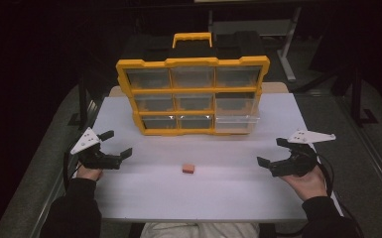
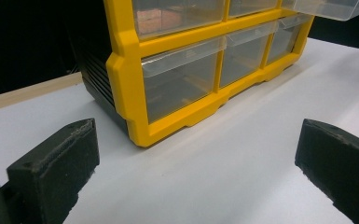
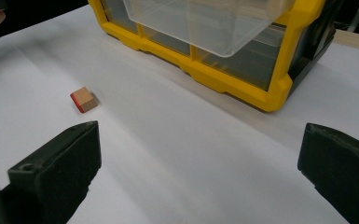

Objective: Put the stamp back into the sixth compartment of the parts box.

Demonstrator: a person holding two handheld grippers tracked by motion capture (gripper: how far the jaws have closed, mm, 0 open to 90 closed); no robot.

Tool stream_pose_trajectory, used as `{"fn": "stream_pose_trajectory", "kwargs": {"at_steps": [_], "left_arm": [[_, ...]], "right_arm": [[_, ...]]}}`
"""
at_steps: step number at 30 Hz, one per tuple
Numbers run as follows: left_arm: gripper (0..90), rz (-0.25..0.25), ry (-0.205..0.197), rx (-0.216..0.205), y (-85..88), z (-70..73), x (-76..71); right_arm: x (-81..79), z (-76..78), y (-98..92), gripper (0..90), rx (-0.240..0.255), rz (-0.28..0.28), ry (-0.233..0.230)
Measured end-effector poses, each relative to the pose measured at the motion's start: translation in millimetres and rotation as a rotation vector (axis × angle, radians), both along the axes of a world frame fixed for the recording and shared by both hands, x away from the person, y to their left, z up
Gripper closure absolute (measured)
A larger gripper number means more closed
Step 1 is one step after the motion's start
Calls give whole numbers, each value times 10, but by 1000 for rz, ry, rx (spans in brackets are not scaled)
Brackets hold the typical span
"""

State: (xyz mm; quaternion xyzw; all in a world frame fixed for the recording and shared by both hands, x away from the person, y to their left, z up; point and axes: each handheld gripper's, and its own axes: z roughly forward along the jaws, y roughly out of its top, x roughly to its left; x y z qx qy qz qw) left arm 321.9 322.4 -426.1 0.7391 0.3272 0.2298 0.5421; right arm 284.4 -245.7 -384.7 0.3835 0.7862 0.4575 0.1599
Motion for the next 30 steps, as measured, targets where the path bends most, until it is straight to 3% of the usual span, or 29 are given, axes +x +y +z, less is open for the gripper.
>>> {"fn": "stream_pose_trajectory", "kwargs": {"at_steps": [12,30], "left_arm": [[0,6,-7,-1,-4,4,-11],[0,4,-12,-7,-2,8,-13]], "right_arm": [[-12,108,158,0,-31,64,17],[5,86,422,0,-96,150,48]]}}
